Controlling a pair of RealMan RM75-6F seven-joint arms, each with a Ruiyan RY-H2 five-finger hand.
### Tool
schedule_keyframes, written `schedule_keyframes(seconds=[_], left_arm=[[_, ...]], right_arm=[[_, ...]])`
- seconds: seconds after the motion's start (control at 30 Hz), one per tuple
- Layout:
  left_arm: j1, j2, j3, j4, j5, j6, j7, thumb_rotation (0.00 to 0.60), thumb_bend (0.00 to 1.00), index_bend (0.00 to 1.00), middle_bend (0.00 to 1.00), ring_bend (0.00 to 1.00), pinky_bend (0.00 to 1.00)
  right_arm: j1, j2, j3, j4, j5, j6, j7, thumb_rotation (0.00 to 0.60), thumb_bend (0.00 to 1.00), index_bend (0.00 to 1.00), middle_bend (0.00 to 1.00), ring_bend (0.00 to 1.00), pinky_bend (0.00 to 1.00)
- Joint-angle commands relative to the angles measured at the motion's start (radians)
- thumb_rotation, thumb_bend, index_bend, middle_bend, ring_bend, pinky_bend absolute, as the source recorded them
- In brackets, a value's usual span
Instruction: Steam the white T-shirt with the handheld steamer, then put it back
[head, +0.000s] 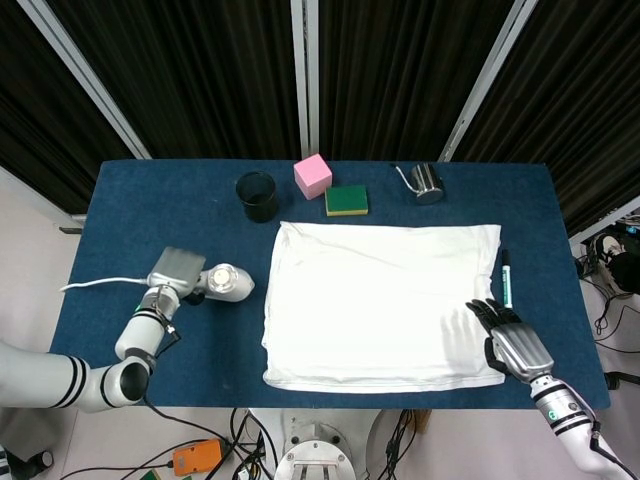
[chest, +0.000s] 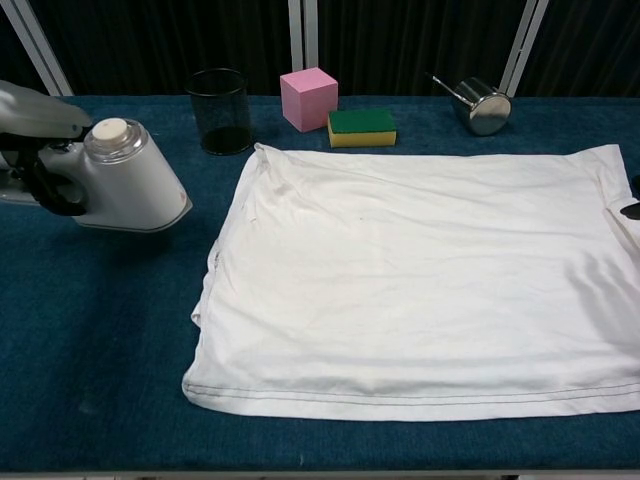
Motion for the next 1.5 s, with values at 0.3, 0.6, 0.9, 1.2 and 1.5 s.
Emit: schedule_keyframes(seconds=[0.3,0.6,0.9,1.2,1.5], left_arm=[[0.062,-0.029,-0.022,0.102,0.03,-0.104,-0.05,0.465,0.36,0.53,0.61,0.52,0.64],[0.111,-0.021,-0.039,0.086,0.117,-0.073,-0.084,0.463,0.14,0.06,0.12,0.08,0.21],[0.242,0.106,-0.058,-0.033,0.334,0.025,-0.244,0.464,0.08,0.0,0.0,0.0,0.0],[0.561,0.189,-0.058,0.105,0.735,0.335,-0.63,0.391,0.06,0.0,0.0,0.0,0.0],[0.822,0.161,0.001,0.227,0.906,0.549,-0.733,0.463,0.06,0.0,0.0,0.0,0.0]], right_arm=[[0.0,0.001,0.005,-0.004,0.007,-0.007,-0.004,0.6,0.98,0.07,0.13,0.06,0.19],[-0.004,0.01,0.012,-0.011,0.008,0.004,-0.005,0.6,0.98,0.07,0.13,0.06,0.19],[-0.009,0.042,0.042,-0.013,0.018,0.043,0.024,0.6,0.84,0.07,0.13,0.06,0.19],[-0.008,0.215,0.132,-0.086,0.156,0.054,-0.002,0.6,0.01,0.0,0.02,0.0,0.02],[-0.076,0.234,0.153,-0.093,0.115,0.216,0.01,0.6,0.0,0.0,0.0,0.0,0.0]])
